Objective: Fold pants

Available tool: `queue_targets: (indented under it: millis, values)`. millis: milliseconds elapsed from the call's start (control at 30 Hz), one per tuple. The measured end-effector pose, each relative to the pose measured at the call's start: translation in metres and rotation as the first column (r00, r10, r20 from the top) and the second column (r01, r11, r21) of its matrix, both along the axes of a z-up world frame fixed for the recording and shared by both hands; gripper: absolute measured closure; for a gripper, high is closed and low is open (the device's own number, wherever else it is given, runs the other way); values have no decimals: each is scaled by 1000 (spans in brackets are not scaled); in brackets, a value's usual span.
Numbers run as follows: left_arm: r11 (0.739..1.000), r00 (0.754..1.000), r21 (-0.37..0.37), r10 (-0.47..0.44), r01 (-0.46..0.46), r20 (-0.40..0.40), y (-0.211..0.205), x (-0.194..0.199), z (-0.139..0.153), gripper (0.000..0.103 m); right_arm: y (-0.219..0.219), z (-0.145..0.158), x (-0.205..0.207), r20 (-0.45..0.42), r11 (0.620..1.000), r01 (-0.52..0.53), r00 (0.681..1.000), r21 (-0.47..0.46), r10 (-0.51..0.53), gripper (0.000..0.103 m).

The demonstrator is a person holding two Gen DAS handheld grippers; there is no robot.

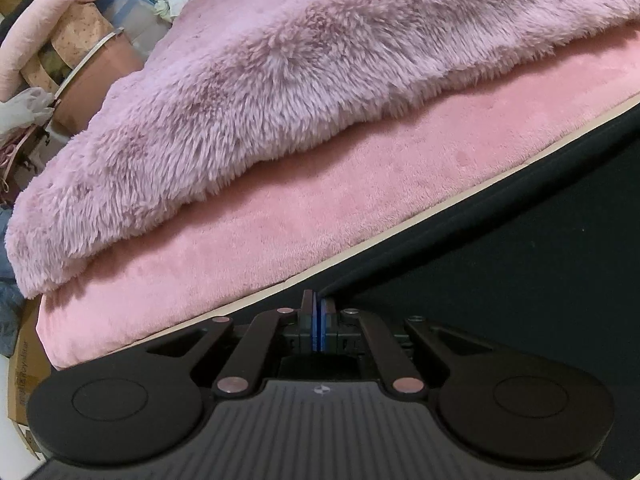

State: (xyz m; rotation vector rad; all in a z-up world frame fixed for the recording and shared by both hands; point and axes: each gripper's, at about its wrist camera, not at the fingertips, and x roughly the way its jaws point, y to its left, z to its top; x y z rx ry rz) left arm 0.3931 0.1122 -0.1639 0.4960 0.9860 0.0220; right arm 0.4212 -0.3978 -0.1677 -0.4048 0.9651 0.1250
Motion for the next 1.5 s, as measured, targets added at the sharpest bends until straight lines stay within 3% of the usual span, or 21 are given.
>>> queue_targets:
  millis: [267, 533, 633, 700, 767, 833, 933, 1067, 1133, 1267, 1500]
  values:
    - [999, 998, -53, 18, -15, 62, 2, -9, 31, 102, 4, 21, -9, 59, 1000, 1, 998, -7, -1, 103]
    - [999, 998, -38, 37, -36, 41, 1, 7, 3, 101, 0, 3, 2, 32, 999, 35, 999, 15, -36, 103]
    - [1000, 998, 2, 28, -28, 62, -3, 7, -3, 94, -2, -1, 3, 48, 998, 56, 997, 23, -57, 103]
    - [999, 996, 27, 30, -33, 82, -4, 6, -4, 84, -3, -1, 3, 62, 997, 73, 995, 23, -75, 93]
    - [999, 993, 20, 40, -42, 111, -3, 2, 3, 72, -7, 2, 2, 71, 994, 94, 993, 49, -97, 90]
    - [999, 986, -12, 50, -49, 160, -2, -4, 15, 60, -11, 9, -2, 99, 992, 112, 988, 65, -118, 72]
    - [999, 978, -40, 34, -26, 207, -7, -17, 35, 60, -19, 25, -16, 166, 986, 152, 973, 71, -162, 55]
    - [993, 980, -114, -16, 40, 200, -23, -35, 50, 62, -39, 45, -46, 206, 966, 214, 948, 147, -241, 57]
    - [988, 982, -136, -43, 69, 181, -31, -42, 47, 76, -49, 48, -62, 190, 950, 239, 942, 201, -277, 61]
    - [987, 992, -146, -54, 70, 113, -44, -41, 26, 83, -59, 42, -80, 140, 923, 264, 940, 279, -311, 73]
    - [985, 997, -171, -5, 18, 73, -45, -47, 5, 86, -57, 13, -36, 110, 919, 284, 940, 275, -323, 80]
